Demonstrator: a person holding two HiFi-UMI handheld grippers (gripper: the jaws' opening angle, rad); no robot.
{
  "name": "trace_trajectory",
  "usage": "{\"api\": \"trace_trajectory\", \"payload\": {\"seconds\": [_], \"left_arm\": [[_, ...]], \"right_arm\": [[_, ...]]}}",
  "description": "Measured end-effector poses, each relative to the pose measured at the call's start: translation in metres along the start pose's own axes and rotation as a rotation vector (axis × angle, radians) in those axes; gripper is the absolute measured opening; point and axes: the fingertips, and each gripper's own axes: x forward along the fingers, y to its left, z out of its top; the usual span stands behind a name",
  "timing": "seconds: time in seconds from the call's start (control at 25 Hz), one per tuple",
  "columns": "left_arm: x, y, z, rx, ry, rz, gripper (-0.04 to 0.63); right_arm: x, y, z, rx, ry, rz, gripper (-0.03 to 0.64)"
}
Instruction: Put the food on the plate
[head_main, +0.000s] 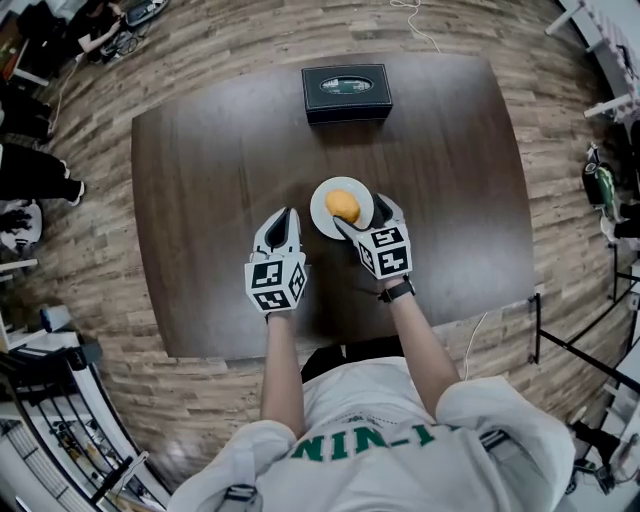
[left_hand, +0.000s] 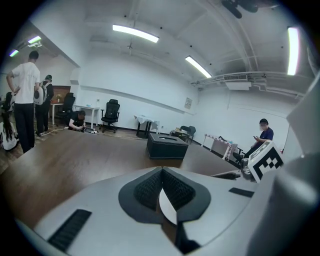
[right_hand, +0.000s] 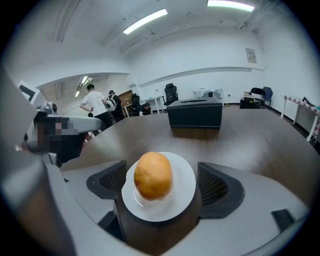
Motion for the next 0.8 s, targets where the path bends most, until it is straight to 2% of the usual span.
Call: {"api": "trace_trajectory", "payload": {"seconds": [0.4,0.8], "left_arm": [[-0.039,-0.011,0.033,0.026,-0.050,-0.011,0.011],[-0.098,-0.036,0.095,0.109,-0.146,-0.023,0.011]], "right_arm": [[-0.076,-0.011,0.044,0.039,-0.178,-0.087,0.335],[-0.165,0.014,0.096,0.000,-0.344,-0.142,0.223]]}}
